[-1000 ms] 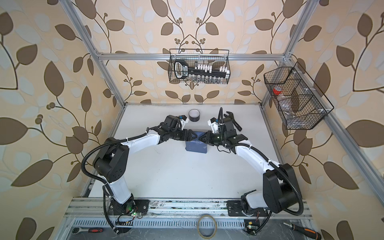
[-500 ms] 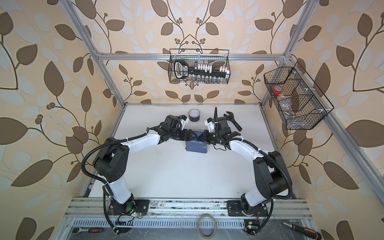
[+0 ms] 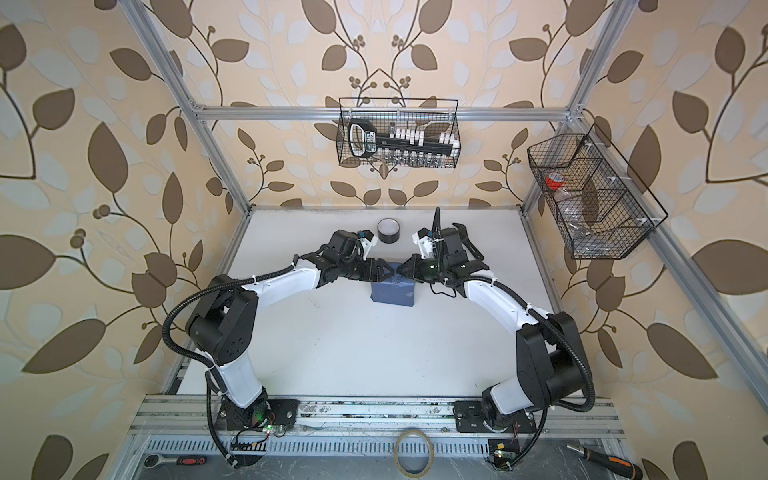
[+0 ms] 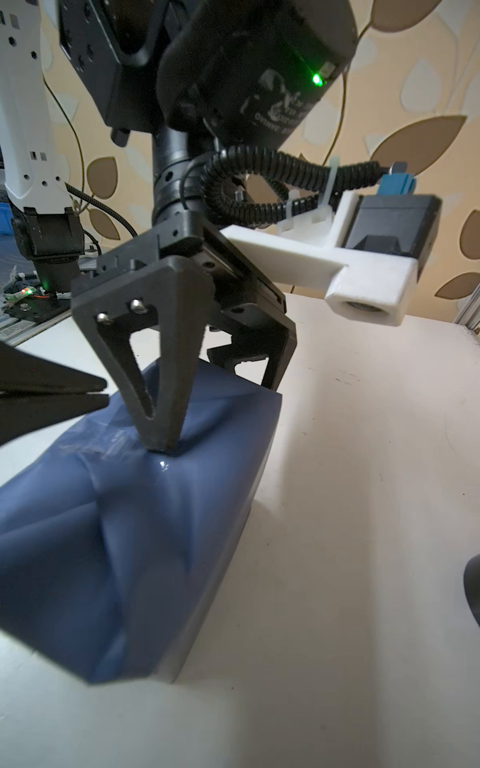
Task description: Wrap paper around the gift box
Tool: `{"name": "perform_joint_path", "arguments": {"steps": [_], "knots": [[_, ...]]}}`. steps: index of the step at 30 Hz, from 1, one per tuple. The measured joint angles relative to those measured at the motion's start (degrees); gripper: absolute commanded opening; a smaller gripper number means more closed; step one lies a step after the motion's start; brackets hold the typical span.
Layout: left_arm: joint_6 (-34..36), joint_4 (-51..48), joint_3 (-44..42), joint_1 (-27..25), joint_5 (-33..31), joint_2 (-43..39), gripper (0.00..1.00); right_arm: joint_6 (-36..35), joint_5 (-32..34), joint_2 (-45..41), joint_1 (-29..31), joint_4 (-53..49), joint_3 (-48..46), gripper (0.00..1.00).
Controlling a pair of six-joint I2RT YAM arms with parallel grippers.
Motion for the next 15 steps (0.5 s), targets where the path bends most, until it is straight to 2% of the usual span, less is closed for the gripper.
{"name": "perform_joint_path", "arguments": {"steps": [8,15], "knots": [[0.00,0.02,0.00,0.00,0.00,0.00,0.83,0.17,0.02,6.19,-0.44,0.46,1.68,0.05],[0.00,0.13,0.00,-0.02,-0.17,0.00,0.83,-0.70,-0.22,6.54,-1.49,-0.04,1.68,0.05]]}}
